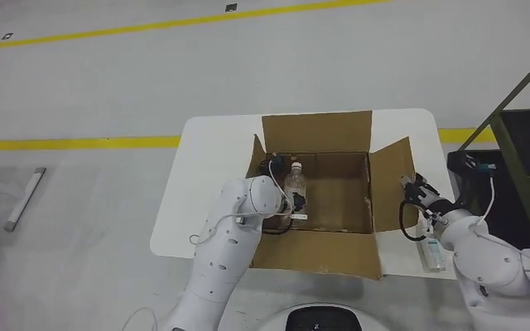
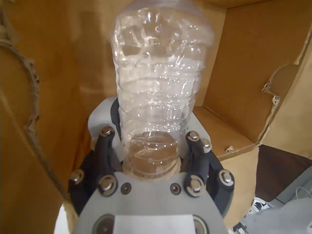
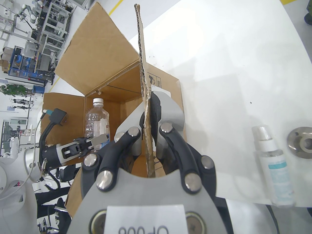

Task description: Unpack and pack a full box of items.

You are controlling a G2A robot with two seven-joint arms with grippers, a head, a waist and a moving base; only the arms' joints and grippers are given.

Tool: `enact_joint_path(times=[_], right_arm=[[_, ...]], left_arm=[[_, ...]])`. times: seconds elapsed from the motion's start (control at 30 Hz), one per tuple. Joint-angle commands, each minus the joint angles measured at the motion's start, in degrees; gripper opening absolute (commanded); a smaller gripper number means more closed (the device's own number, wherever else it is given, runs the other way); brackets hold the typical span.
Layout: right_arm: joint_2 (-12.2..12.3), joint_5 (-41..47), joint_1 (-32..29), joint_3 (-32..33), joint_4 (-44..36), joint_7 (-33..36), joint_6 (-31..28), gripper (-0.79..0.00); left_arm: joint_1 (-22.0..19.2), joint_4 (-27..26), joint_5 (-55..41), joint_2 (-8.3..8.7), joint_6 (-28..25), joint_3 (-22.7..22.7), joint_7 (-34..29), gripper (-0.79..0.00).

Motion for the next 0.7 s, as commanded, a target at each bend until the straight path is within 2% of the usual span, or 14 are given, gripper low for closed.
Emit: enact_joint_path(times=[0.0,0.23,0.27,0.3,0.33,0.37,0.5,0.67], right_arm=[[0.07,-0.27,0.1,-0.11,0.24,0.08,-0.19,-0.785],[0.25,-0.41,0.37,-0.35,0.55,0.21,-0.31,-0.785],[0.28,-0.42,0.41,-0.35,0.61,0.17,-0.28,-0.785],[0.3,-0.4,0.46,-0.36,0.64,0.14,-0.24,-0.785],[0.32,-0.4,0.52,-0.35,0.64,0.12,-0.24,-0.785],[0.34,-0.4,0.55,-0.33,0.65,0.1,-0.27,-0.785],[0.46,-0.4,0.48,-0.09,0.64,0.29,-0.18,-0.785],[0.61,-0.31,0.39,0.2,0.69,0.51,-0.27,-0.785]], left_arm=[[-0.28,1.02,1.34,-0.08,0.23,0.86,0.23,-0.785],[-0.97,4.92,0.63,-0.65,2.45,0.98,2.45,-0.785],[-1.08,5.38,1.44,-0.68,2.57,1.39,2.57,-0.702],[-1.1,5.77,1.48,-0.74,2.69,1.5,2.69,-0.446],[-1.15,6.12,1.33,-0.81,2.81,1.52,2.81,-0.28],[-1.25,6.37,1.23,-0.87,2.82,1.57,2.82,0.0],[-1.92,6.63,1.57,-1.0,2.86,1.54,2.86,0.0],[-2.13,4.23,2.7,-0.85,2.62,0.92,2.63,0.0]])
